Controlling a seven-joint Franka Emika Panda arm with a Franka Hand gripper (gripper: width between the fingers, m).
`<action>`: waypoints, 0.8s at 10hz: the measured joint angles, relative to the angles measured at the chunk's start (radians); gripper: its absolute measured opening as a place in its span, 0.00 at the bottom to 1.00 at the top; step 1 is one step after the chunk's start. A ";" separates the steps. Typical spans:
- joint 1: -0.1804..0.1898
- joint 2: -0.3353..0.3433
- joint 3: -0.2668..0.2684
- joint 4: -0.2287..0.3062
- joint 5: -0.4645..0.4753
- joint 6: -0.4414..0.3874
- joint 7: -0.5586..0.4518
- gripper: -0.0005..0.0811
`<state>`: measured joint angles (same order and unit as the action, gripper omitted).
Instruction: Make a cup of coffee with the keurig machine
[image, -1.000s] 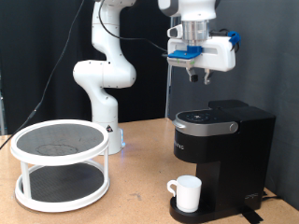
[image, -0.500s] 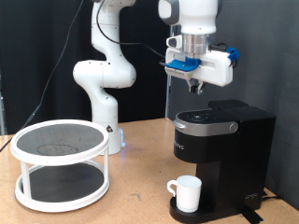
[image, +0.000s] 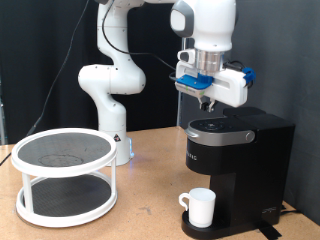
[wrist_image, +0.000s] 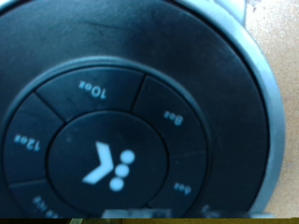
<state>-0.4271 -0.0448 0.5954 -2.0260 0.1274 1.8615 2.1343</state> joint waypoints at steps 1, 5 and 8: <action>0.000 0.008 0.002 -0.004 -0.006 0.006 0.001 0.01; 0.001 0.048 0.008 -0.020 -0.026 0.054 0.018 0.01; 0.005 0.052 0.012 -0.019 -0.053 0.059 0.025 0.01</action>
<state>-0.4224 0.0076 0.6071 -2.0448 0.0747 1.9208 2.1598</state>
